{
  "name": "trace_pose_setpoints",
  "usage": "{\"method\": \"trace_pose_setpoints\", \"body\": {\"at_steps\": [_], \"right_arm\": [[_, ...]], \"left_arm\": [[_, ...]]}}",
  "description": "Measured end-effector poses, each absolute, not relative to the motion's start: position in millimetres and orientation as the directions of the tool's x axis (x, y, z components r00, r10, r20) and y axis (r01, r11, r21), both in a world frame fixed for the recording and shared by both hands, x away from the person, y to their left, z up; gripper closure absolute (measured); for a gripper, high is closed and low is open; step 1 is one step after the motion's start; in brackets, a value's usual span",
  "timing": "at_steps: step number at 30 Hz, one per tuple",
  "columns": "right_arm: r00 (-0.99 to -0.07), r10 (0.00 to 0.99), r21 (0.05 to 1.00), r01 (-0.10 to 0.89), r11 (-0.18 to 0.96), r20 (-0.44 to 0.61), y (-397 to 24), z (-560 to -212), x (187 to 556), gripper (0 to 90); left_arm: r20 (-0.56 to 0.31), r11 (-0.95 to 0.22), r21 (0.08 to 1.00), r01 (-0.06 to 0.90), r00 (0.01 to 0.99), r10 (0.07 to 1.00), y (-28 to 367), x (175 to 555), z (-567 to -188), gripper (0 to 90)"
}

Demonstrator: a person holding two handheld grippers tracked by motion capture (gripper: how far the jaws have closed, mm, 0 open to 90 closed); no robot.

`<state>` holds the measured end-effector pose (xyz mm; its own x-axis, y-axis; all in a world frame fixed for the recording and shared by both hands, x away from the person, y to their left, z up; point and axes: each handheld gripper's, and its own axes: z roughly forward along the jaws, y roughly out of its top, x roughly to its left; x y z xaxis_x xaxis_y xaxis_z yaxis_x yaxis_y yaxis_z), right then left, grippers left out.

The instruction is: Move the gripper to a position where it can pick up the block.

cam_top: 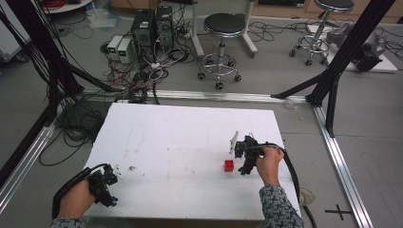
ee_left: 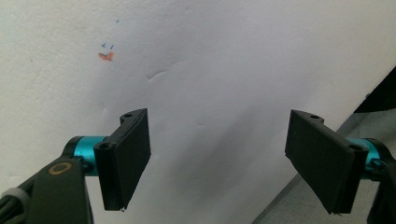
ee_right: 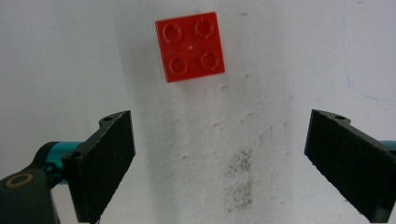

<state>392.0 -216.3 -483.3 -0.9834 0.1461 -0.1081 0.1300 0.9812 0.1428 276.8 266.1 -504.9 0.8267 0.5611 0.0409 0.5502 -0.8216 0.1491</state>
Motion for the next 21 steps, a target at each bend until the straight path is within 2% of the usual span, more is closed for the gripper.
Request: {"method": "trace_pose_setpoints", "body": {"at_steps": [6, 21], "right_arm": [[-0.988, 0.125, 0.158, 0.109, 0.981, -0.093, -203.2, -491.8, 395.3, 7.8], [-0.996, 0.066, 0.128, 0.059, 0.990, -0.053, -182.1, -509.5, 396.0, 7.8]], "left_arm": [[0.039, -0.818, 0.155, 0.554, 0.824, 0.565, 267.5, 276.9, -505.3, 22.6], [0.039, -0.818, 0.154, 0.554, 0.824, 0.566, 268.2, 277.6, -506.3, 22.6]]}}
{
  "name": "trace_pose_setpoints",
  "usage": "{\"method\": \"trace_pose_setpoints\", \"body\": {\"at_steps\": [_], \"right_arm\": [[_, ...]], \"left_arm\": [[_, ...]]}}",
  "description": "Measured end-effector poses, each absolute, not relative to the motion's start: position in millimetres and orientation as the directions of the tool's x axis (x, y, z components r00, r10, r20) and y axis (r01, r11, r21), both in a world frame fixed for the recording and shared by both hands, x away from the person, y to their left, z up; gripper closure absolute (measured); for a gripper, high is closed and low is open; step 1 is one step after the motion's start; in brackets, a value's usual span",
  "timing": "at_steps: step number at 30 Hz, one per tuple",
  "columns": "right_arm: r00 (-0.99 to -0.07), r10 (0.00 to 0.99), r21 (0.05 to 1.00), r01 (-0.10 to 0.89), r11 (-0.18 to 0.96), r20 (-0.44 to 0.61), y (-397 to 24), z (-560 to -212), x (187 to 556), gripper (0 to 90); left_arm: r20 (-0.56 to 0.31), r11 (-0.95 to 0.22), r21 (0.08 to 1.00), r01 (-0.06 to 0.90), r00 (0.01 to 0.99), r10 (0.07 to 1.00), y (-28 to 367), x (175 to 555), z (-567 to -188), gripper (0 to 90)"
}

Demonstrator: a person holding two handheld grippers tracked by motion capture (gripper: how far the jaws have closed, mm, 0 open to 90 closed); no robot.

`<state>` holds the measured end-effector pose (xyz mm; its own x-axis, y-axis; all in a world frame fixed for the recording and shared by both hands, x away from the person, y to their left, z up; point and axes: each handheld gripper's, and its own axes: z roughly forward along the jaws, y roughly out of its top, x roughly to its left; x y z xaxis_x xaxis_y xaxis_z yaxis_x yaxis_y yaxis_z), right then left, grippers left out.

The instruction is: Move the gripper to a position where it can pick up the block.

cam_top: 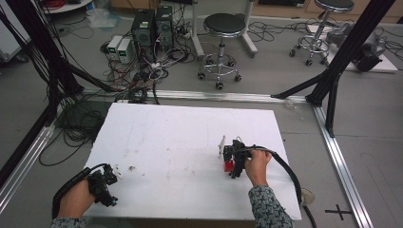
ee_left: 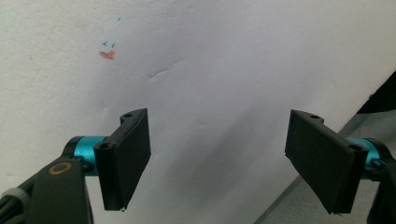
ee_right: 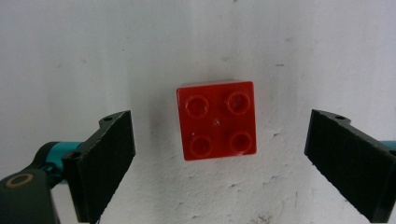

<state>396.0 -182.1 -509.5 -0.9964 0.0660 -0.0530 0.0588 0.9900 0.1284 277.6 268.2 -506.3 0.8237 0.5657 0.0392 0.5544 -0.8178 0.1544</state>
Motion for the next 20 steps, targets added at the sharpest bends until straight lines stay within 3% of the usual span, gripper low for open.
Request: {"method": "trace_pose_setpoints", "body": {"at_steps": [20], "right_arm": [[-0.998, 0.050, 0.111, 0.045, 0.993, -0.047, -176.5, -515.6, 394.9, 7.8]], "left_arm": [[0.040, -0.814, 0.161, 0.559, 0.820, 0.571, 268.2, 277.5, -506.7, 22.7]]}}
